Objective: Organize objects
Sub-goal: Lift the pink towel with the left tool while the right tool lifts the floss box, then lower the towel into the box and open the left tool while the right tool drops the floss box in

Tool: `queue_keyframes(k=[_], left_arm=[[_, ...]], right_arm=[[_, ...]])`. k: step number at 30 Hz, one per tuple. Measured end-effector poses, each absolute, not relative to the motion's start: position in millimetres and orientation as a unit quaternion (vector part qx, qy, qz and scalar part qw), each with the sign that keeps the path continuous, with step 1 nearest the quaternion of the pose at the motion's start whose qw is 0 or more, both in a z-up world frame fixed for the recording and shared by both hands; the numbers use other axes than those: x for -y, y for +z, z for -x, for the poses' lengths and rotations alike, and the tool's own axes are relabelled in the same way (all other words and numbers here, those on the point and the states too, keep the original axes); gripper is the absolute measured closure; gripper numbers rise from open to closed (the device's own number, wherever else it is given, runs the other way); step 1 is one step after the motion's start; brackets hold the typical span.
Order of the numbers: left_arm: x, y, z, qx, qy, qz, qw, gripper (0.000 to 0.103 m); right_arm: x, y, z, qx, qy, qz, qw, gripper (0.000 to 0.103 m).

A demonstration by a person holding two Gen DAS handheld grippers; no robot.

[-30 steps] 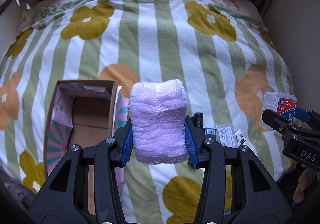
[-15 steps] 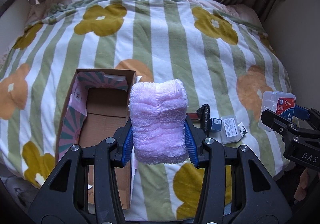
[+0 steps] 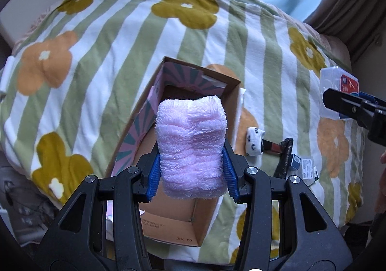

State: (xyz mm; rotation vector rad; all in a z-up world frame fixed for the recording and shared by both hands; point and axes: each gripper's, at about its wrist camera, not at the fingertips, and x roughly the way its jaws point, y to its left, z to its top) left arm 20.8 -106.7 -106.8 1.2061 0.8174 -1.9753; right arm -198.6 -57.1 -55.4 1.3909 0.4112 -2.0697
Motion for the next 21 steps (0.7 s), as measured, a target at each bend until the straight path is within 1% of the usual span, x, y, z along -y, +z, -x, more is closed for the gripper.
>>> queue_keyframes(k=[6,13,21], left_arm=[[116,-141,-42,-0.347,-0.721,-0.476,0.365,0.062],[115,-198,-49,-0.383,-0.671,-0.507,0.383,0.062],[119,-250,-40,-0.409,-0.634,-0.529,0.387,0.062]], right_arm=[[116,-89,204,-0.215,-0.739,-0.532,0.354,0.023],[180,-151,204,-0.287,-0.680,-0.544,0.400,0.023],[217,-217,203,-0.316,-0.616,-0.580,0.430,0.023]])
